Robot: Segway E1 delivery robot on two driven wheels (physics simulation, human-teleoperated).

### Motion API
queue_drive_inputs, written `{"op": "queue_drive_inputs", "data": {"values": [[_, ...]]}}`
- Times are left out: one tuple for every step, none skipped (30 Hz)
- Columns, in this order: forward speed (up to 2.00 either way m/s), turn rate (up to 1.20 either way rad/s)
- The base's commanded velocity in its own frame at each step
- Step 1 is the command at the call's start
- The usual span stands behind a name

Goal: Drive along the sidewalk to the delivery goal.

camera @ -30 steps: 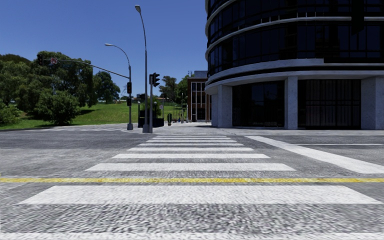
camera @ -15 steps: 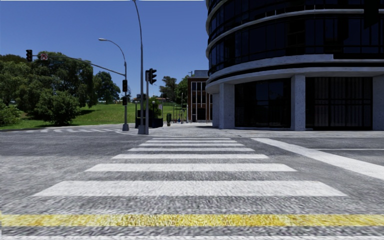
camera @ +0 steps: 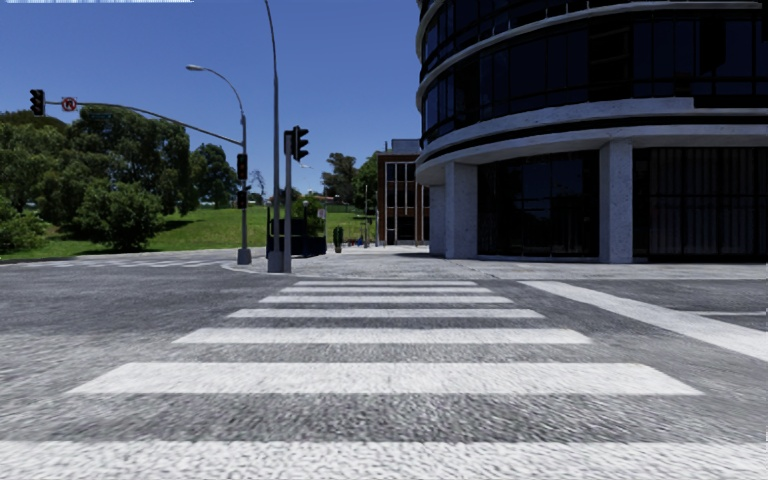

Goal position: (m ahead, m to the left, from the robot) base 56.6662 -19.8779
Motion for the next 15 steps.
{"op": "queue_drive_inputs", "data": {"values": [[2.0,0.23],[2.0,0.23],[2.0,0.15],[2.0,0.01],[2.0,0.0],[2.0,0.0],[2.0,0.0],[2.0,0.0],[2.0,0.0],[2.0,0.0],[2.0,0.0],[2.0,0.0],[2.0,0.0],[2.0,0.0],[2.0,0.0]]}}
